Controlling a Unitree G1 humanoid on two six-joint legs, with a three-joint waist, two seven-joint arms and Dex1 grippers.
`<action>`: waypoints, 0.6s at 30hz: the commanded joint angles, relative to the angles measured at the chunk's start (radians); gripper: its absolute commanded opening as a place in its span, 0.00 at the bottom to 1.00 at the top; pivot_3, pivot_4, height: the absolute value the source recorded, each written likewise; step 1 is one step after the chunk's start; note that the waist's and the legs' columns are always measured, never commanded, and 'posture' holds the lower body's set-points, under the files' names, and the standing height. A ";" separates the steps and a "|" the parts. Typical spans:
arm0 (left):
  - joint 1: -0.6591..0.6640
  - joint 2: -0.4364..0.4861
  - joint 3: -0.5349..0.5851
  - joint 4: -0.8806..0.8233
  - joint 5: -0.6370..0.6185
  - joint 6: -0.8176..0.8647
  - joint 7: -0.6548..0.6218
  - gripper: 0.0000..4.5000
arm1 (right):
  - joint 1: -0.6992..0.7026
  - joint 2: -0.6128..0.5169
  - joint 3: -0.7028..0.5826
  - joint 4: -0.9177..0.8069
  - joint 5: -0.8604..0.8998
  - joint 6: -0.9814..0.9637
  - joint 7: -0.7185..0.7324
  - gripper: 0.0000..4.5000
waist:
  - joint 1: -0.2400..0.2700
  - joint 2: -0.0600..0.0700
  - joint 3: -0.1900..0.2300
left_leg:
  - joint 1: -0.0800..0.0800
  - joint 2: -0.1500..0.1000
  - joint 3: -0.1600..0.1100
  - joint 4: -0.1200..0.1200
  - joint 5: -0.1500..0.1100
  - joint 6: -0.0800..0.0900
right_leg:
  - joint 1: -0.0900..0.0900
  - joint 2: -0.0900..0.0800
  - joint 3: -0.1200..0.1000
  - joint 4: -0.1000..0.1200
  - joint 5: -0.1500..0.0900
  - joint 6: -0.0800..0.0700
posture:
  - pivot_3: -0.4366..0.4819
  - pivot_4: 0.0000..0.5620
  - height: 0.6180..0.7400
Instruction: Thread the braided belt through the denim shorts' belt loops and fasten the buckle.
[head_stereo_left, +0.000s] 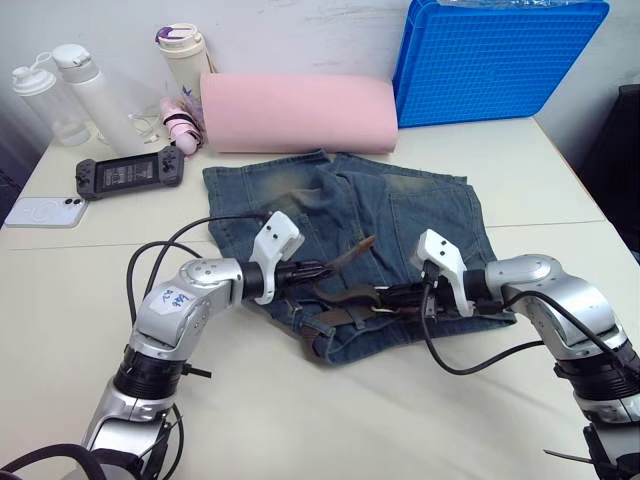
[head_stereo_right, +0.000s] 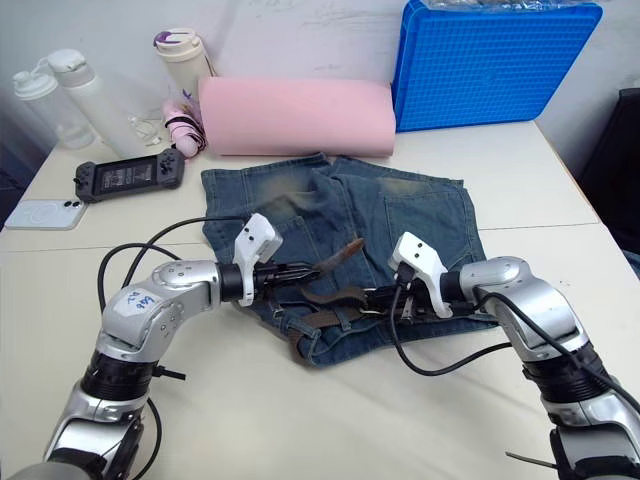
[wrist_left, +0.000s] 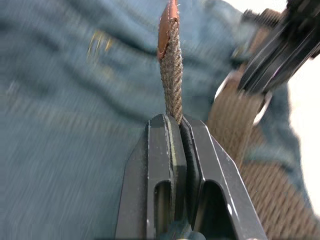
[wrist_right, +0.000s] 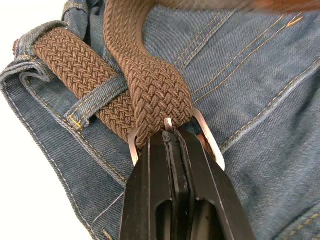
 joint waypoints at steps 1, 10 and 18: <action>0.000 0.020 -0.079 -0.092 0.030 -0.004 -0.010 0.00 | -0.037 -0.035 -0.033 -0.039 0.017 -0.022 0.029 0.31 | 0.005 0.000 0.000 | 0.000 0.000 0.000 0.000 0.000 0.000 | 0.000 0.000 0.000 0.000 0.000 0.000 | 0.48 0.27 1.00; 0.022 -0.022 -0.050 -0.088 0.023 -0.023 0.019 0.00 | -0.070 -0.120 -0.112 -0.048 0.094 0.047 0.076 0.61 | 0.004 0.000 0.000 | 0.000 -0.001 0.000 0.000 0.000 0.001 | 0.000 0.000 0.000 -0.001 0.000 0.000 | 0.48 0.27 1.00; 0.051 -0.039 0.038 -0.113 -0.033 0.046 0.042 0.00 | -0.061 -0.147 -0.078 -0.059 0.025 -0.056 0.065 0.61 | 0.002 -0.001 0.000 | 0.000 -0.001 0.001 0.000 0.001 0.001 | 0.000 0.000 0.000 0.000 0.000 0.000 | 0.48 0.27 1.00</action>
